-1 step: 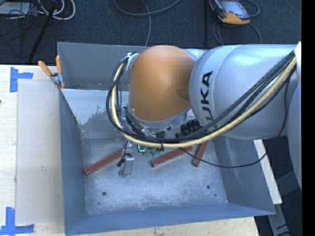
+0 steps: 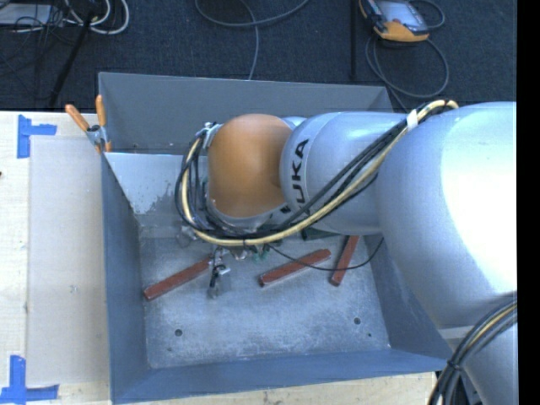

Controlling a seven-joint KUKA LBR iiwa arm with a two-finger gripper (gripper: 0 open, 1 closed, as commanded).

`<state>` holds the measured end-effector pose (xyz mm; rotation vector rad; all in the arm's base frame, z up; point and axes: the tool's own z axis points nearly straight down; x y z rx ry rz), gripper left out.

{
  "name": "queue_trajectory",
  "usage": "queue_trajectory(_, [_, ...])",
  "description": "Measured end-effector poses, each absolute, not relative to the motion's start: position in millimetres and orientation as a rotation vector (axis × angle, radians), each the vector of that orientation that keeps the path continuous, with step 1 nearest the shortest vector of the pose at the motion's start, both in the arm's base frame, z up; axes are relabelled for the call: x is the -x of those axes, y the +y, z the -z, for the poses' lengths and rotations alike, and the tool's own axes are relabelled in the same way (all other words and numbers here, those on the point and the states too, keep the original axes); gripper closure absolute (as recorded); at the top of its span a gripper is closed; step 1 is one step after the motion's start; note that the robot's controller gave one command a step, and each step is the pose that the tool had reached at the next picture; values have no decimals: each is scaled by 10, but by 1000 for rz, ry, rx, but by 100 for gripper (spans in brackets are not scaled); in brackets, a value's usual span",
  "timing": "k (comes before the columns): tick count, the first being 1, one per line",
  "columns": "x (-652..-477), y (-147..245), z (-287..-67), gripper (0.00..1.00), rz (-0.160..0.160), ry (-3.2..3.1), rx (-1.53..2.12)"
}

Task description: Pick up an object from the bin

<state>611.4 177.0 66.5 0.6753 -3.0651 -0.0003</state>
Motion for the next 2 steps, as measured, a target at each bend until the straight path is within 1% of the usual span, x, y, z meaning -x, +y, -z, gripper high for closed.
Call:
queue_trajectory(1, [-6127,1772,-699,100,1,-3070,-671])
queue_trajectory(2, [-6023,1873,-2781,100,0,-2883,-1271])
